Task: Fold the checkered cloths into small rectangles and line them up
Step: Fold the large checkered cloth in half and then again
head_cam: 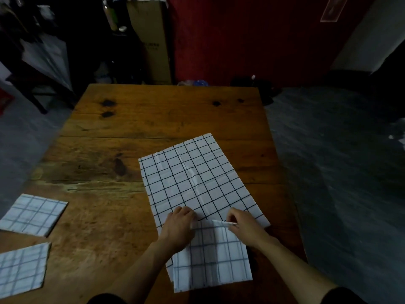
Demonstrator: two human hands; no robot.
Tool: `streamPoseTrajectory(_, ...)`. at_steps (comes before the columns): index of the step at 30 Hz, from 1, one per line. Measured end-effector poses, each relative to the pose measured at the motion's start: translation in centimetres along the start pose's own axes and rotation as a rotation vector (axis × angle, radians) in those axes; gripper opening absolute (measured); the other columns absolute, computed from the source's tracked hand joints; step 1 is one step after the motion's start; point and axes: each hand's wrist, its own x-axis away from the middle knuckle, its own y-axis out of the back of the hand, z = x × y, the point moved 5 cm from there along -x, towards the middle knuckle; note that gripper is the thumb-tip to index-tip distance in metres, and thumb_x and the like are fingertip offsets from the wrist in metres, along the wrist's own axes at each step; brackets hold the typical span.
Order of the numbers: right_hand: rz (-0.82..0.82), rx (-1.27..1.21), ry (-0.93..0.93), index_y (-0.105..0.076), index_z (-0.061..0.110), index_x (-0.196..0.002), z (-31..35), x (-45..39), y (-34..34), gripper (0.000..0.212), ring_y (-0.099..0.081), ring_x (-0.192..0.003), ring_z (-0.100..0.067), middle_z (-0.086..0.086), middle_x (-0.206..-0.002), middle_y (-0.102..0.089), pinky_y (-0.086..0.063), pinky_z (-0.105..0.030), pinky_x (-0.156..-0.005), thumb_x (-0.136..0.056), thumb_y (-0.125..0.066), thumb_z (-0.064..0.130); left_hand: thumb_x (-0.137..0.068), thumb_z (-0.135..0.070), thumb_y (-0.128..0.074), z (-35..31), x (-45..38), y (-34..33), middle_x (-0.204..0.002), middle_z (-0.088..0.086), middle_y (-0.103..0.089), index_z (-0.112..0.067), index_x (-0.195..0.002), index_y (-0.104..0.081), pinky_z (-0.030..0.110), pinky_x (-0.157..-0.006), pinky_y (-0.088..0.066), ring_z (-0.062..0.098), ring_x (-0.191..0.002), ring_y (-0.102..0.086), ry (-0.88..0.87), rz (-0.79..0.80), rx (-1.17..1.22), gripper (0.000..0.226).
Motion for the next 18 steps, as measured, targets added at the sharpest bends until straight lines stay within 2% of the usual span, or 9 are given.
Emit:
streamPoseTrajectory(4, 0.069, -0.1, 0.09, -0.055, 0.026, -0.091, 2.2, 0.2, 0.7, 0.009, -0.056, -0.077, -0.006, 0.007, -0.089, -0.06, -0.051, -0.026, -0.067, -0.091, -0.064, 0.023, -0.086, -0.037, -0.066, -1.0, -1.1, 0.9, -0.141, -0.006, -0.049, -0.031, -0.137, -0.047, 0.038, -0.106, -0.039, 0.018, -0.13, -0.04, -0.065, -0.006, 0.074, 0.055)
streamPoseTrajectory(6, 0.071, -0.151, 0.124, -0.055, 0.029, -0.089, 3.3, 0.2, 1.3, 0.011, -0.058, -0.075, -0.009, 0.005, -0.088, -0.061, -0.051, -0.028, -0.066, -0.091, -0.064, 0.024, -0.086, -0.039, -0.067, -1.1, -1.7, 1.4, -0.135, -0.006, -0.054, -0.031, -0.132, -0.051, 0.039, -0.104, -0.042, 0.017, -0.126, -0.045, -0.085, -0.008, 0.116, 0.049)
streamPoseTrajectory(7, 0.065, -0.175, 0.143, -0.055, 0.029, -0.089, 3.8, 0.2, 1.7, 0.011, -0.058, -0.074, -0.009, 0.005, -0.088, -0.062, -0.05, -0.028, -0.064, -0.091, -0.064, 0.024, -0.087, -0.039, -0.066, -1.2, -1.9, 1.7, -0.126, -0.006, -0.059, -0.031, -0.126, -0.056, 0.038, -0.099, -0.046, 0.015, -0.118, -0.05, -0.098, -0.017, 0.149, 0.04)
streamPoseTrajectory(9, 0.027, -0.231, 0.176, -0.057, 0.028, -0.09, 4.8, 0.2, 2.6, 0.008, -0.056, -0.073, -0.006, 0.006, -0.088, -0.062, -0.049, -0.024, -0.064, -0.091, -0.065, 0.026, -0.091, -0.038, -0.062, -1.2, -2.1, 2.5, -0.096, -0.008, -0.065, -0.028, -0.104, -0.063, 0.034, -0.079, -0.053, 0.011, -0.089, -0.06, -0.137, -0.038, 0.219, 0.016)
streamPoseTrajectory(11, -0.043, -0.29, 0.205, -0.058, 0.027, -0.094, 5.3, 0.2, 3.4, 0.007, -0.058, -0.078, -0.005, 0.007, -0.089, -0.062, -0.049, -0.02, -0.067, -0.091, -0.065, 0.028, -0.094, -0.036, -0.06, -1.1, -2.3, 3.1, -0.076, -0.011, -0.059, -0.025, -0.091, -0.063, 0.027, -0.061, -0.05, 0.006, -0.067, -0.056, -0.143, -0.045, 0.271, 0.012)
streamPoseTrajectory(12, -0.07, -0.313, 0.205, -0.058, 0.028, -0.096, 5.3, 0.1, 3.5, 0.009, -0.059, -0.081, -0.005, 0.007, -0.09, -0.063, -0.05, -0.021, -0.068, -0.09, -0.065, 0.028, -0.094, -0.034, -0.06, -0.9, -2.2, 3.4, -0.074, -0.011, -0.06, -0.023, -0.089, -0.064, 0.026, -0.06, -0.048, 0.006, -0.066, -0.056, -0.127, -0.049, 0.305, 0.012)
streamPoseTrajectory(14, -0.075, -0.331, 0.157, -0.057, 0.031, -0.099, 4.5, -0.2, 3.4, 0.018, -0.06, -0.083, -0.005, 0.007, -0.092, -0.064, -0.053, -0.022, -0.07, -0.086, -0.069, 0.029, -0.094, -0.029, -0.061, -0.1, -2.1, 3.5, -0.08, -0.007, -0.065, -0.021, -0.091, -0.068, 0.03, -0.066, -0.052, 0.007, -0.072, -0.06, -0.085, -0.058, 0.384, 0.011)
streamPoseTrajectory(16, -0.015, -0.308, 0.068, -0.056, 0.032, -0.102, 2.7, -0.3, 2.7, 0.026, -0.063, -0.089, -0.005, 0.009, -0.099, -0.065, -0.056, -0.027, -0.076, -0.082, -0.073, 0.032, -0.092, -0.024, -0.064, 0.7, -1.6, 3.3, -0.085, -0.005, -0.067, -0.019, -0.091, -0.069, 0.031, -0.071, -0.054, 0.007, -0.077, -0.062, -0.039, -0.054, 0.46, 0.007)
streamPoseTrajectory(18, 0.068, -0.273, -0.014, -0.058, 0.03, -0.11, 0.6, 0.0, 2.0, 0.033, -0.062, -0.099, -0.007, 0.01, -0.11, -0.063, -0.056, -0.029, -0.083, -0.081, -0.074, 0.03, -0.091, -0.02, -0.065, 1.3, -1.0, 2.9, -0.083, -0.006, -0.067, -0.021, -0.087, -0.068, 0.025, -0.069, -0.053, 0.004, -0.075, -0.061, -0.001, -0.053, 0.519, 0.006)
